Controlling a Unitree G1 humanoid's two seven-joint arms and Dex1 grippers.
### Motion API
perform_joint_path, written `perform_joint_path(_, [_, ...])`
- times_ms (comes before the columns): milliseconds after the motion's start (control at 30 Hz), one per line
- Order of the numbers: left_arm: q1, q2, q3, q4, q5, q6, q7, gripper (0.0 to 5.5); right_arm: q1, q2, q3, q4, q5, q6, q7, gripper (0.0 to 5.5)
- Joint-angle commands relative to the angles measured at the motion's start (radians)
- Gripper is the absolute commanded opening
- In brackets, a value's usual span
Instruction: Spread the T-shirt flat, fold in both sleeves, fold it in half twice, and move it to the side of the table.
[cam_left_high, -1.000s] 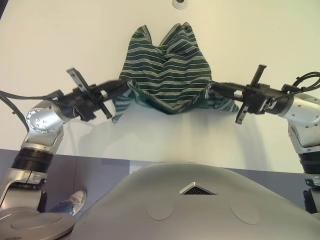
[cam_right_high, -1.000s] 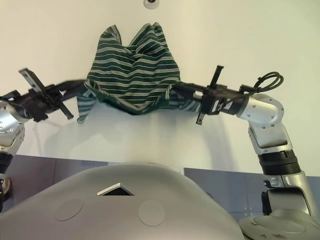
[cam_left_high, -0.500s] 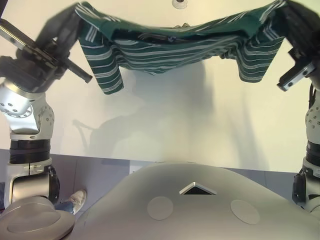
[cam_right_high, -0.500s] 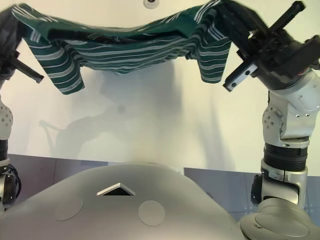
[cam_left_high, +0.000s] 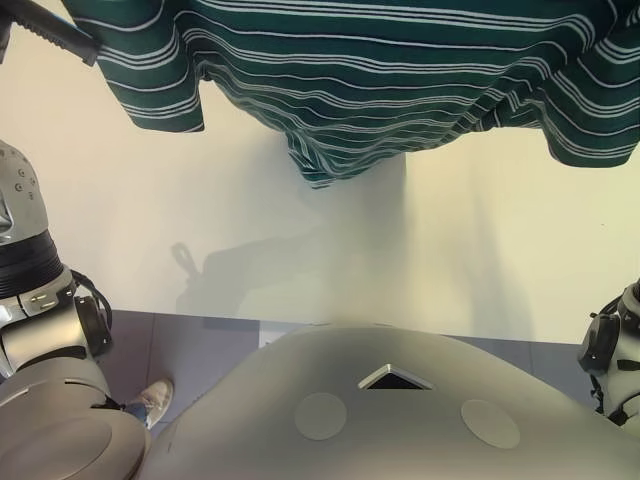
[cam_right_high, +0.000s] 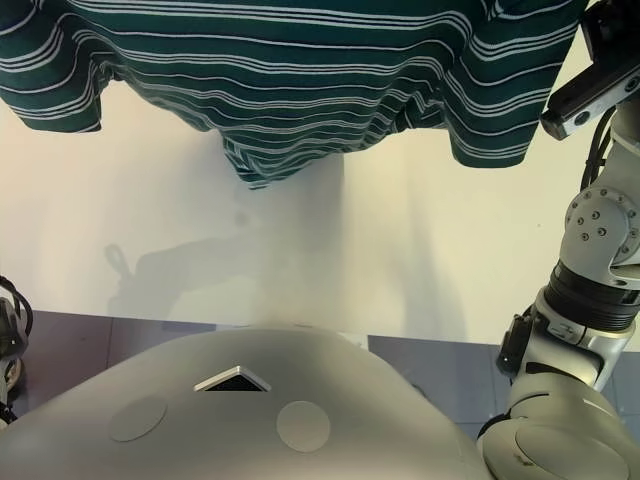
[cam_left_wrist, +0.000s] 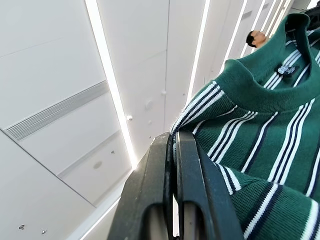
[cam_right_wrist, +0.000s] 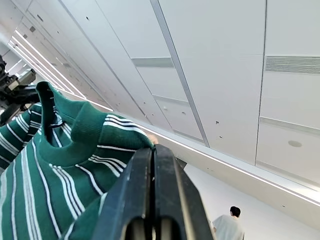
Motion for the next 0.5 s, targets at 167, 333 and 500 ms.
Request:
perform_joint_path(167, [-0.346,0.019,-0.043,0.255,0.189,0.018,-0.001,0.0,-0.236,-0.027,-0.001,0.157,-0.097,0.059,-0.035,0.03])
perform_joint_path(333, [-0.538,-0.031,-0.155,0.525,0.325,-0.041,-0.027,0.0,-0.451,-0.009,0.106,0.402,-0.332,0.052,-0.07,0.03])
perform_joint_path(500, [-0.84,-0.136,-0.279,1.004,0.544,-0.058,0.083,0.0,-0.774,0.084,0.245,0.877,-0.584,-0.006,-0.15,0.03])
